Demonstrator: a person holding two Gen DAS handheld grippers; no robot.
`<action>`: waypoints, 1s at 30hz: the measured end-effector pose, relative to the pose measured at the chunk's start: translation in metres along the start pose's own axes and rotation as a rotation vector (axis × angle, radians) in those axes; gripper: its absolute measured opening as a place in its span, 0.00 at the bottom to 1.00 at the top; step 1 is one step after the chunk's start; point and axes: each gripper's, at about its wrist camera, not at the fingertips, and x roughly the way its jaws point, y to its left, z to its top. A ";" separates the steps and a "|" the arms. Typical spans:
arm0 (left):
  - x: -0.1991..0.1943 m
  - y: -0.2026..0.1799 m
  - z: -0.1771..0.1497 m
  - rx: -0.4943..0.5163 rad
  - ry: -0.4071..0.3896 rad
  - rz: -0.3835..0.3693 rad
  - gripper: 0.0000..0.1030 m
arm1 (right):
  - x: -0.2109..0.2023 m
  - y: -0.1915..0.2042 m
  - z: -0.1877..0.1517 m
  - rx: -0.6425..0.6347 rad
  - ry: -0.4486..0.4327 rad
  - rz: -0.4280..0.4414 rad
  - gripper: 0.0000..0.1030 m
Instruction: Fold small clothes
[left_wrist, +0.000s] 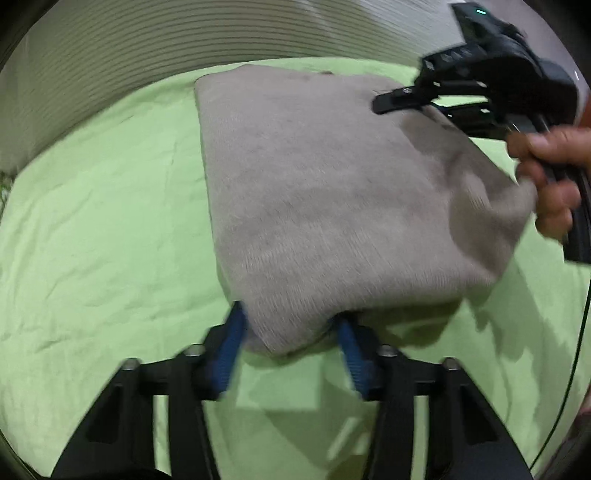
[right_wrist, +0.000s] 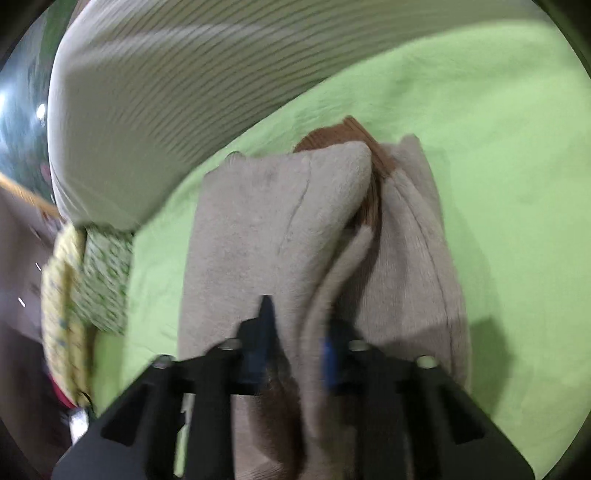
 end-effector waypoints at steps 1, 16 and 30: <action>-0.001 0.003 0.004 -0.019 -0.007 -0.008 0.35 | -0.004 0.008 0.006 -0.046 -0.012 -0.002 0.17; 0.004 -0.015 0.015 0.003 -0.005 -0.090 0.24 | 0.011 -0.040 0.033 -0.177 0.043 -0.033 0.20; 0.004 -0.016 0.017 -0.059 0.045 -0.102 0.37 | -0.075 -0.017 -0.049 -0.190 -0.004 -0.025 0.48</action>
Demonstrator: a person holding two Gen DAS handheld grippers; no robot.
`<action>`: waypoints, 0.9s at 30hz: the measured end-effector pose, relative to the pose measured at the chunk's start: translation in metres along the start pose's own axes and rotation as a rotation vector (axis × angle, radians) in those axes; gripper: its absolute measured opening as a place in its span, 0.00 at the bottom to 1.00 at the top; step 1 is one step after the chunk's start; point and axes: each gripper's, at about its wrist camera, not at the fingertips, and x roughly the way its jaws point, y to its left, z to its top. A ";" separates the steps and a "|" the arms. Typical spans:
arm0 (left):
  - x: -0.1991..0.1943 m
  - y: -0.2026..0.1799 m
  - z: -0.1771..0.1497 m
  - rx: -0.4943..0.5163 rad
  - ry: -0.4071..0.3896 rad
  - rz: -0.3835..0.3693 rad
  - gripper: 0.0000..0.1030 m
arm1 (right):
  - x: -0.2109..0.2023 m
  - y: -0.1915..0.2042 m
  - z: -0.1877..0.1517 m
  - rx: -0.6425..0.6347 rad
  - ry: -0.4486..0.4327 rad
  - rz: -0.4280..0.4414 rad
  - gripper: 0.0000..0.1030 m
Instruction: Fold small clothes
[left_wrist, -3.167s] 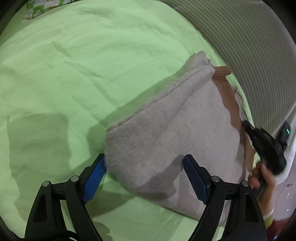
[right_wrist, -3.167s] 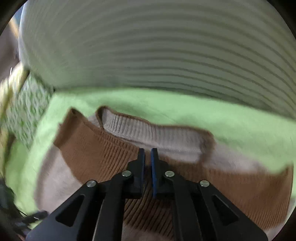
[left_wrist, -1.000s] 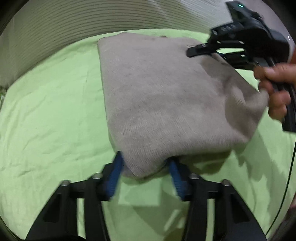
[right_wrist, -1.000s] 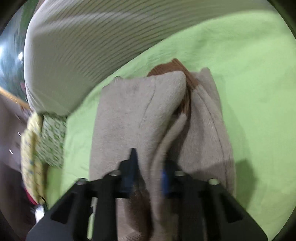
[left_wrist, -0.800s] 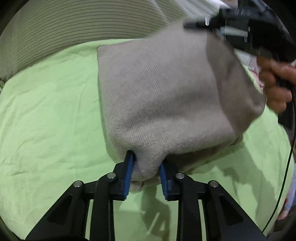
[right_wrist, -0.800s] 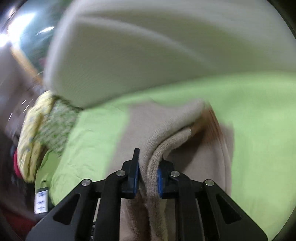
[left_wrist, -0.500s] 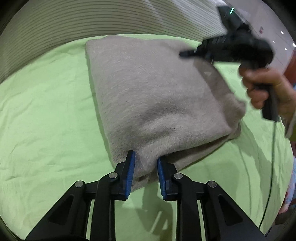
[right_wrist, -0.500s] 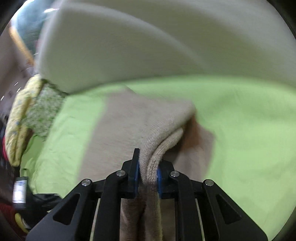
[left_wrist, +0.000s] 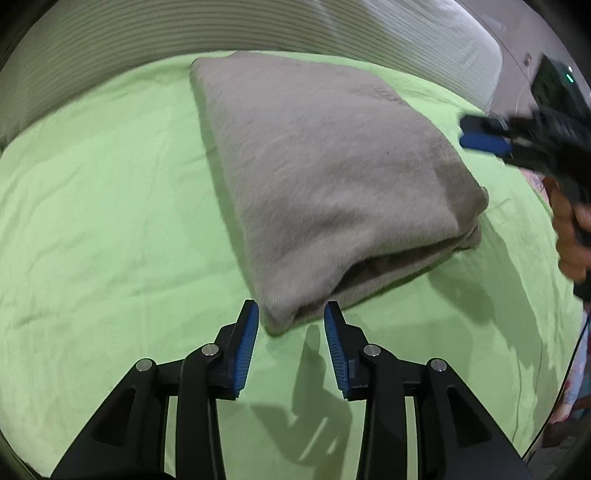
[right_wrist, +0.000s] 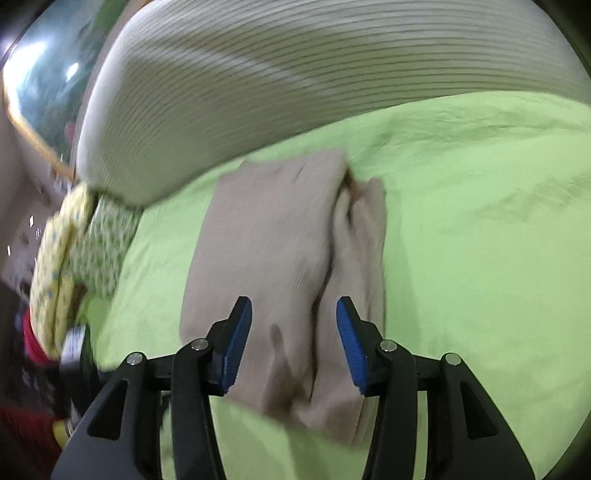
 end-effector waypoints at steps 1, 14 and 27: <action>0.001 0.000 -0.001 -0.008 0.003 -0.006 0.37 | 0.002 0.004 -0.004 -0.022 0.019 -0.008 0.48; 0.049 0.012 0.023 -0.107 0.031 0.011 0.24 | 0.034 0.017 -0.017 -0.156 0.205 -0.044 0.08; 0.055 0.019 0.019 -0.095 0.059 -0.041 0.15 | 0.029 -0.027 -0.047 0.026 0.157 -0.068 0.11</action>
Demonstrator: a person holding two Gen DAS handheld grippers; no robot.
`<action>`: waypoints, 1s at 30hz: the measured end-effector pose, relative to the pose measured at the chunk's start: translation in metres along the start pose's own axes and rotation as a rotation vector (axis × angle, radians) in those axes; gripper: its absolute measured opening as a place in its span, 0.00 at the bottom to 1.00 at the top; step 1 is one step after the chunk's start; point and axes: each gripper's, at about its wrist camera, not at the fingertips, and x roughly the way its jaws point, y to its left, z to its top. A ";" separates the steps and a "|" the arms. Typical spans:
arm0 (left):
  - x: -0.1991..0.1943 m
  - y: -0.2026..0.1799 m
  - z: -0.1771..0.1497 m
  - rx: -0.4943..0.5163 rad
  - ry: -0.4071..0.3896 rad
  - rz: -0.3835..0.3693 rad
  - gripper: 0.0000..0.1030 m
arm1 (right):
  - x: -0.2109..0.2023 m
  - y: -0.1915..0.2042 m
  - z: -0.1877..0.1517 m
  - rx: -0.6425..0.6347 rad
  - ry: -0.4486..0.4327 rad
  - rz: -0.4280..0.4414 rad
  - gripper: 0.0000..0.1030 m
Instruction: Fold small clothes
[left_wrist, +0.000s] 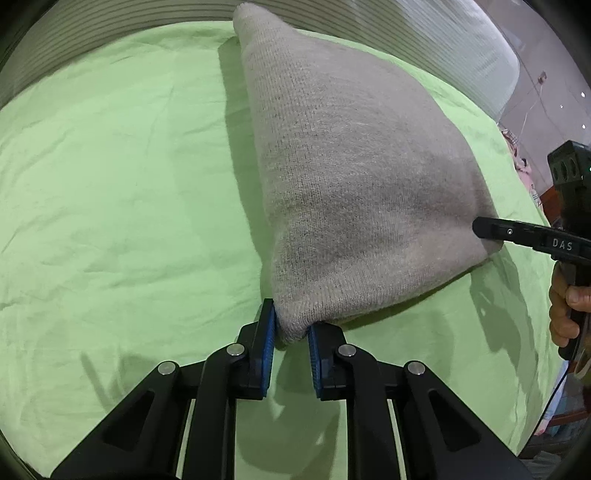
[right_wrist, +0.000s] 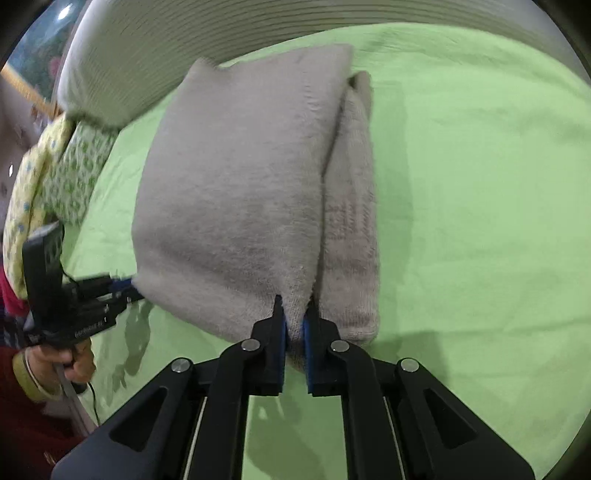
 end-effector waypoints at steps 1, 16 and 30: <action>0.000 0.000 0.000 0.000 0.002 -0.006 0.15 | -0.003 -0.001 -0.001 0.016 -0.012 -0.008 0.15; -0.065 0.016 0.007 -0.072 -0.048 -0.089 0.61 | -0.038 0.009 0.023 0.083 -0.150 -0.136 0.61; -0.041 0.018 0.077 -0.251 -0.072 -0.145 0.71 | 0.005 0.000 0.077 0.173 -0.198 -0.056 0.70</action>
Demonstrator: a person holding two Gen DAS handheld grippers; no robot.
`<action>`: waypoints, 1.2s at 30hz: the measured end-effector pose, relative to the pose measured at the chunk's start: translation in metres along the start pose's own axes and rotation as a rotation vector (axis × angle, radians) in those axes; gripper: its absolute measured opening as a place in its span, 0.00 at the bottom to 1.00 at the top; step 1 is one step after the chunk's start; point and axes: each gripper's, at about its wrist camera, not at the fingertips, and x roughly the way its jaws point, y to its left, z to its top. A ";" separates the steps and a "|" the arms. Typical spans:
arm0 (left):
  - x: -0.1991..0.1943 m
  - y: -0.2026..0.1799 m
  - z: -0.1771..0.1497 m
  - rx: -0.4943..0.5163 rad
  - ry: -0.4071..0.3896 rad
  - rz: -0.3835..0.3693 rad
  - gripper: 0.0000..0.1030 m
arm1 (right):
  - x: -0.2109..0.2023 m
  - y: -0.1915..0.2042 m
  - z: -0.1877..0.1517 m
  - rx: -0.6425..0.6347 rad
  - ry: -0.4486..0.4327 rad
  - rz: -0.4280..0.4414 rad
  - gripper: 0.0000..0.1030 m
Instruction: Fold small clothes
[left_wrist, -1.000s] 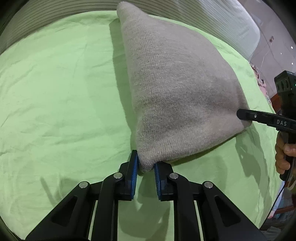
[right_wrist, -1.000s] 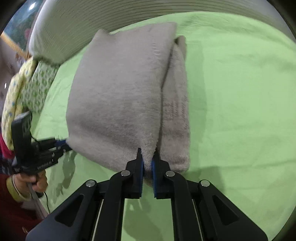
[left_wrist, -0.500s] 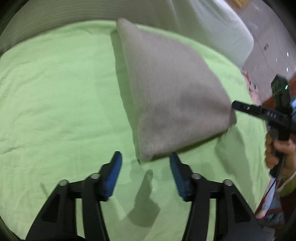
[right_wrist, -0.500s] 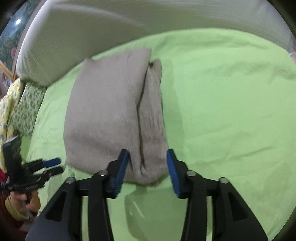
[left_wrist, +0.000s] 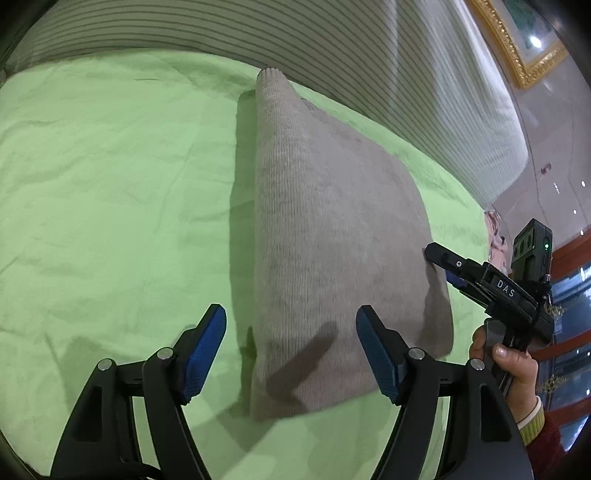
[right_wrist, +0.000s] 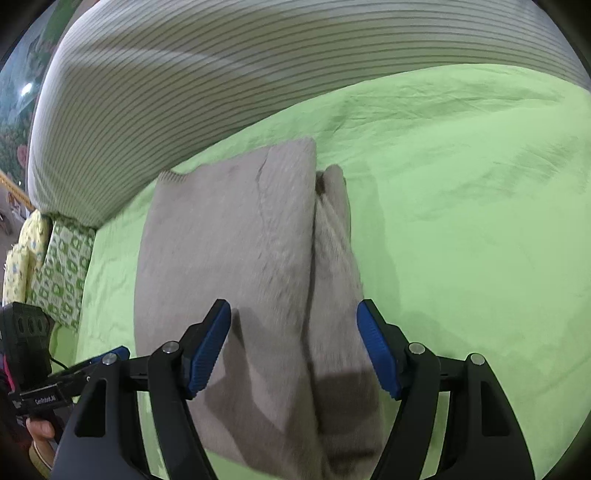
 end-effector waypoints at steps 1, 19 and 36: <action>0.004 0.002 0.003 -0.004 0.003 0.003 0.71 | 0.005 -0.003 0.003 -0.005 0.014 0.003 0.70; 0.066 0.023 0.029 -0.144 0.047 -0.096 0.80 | 0.031 -0.029 0.004 0.035 0.048 0.129 0.69; 0.013 0.025 0.016 -0.157 -0.055 -0.181 0.41 | -0.001 0.033 -0.008 -0.030 0.054 0.289 0.29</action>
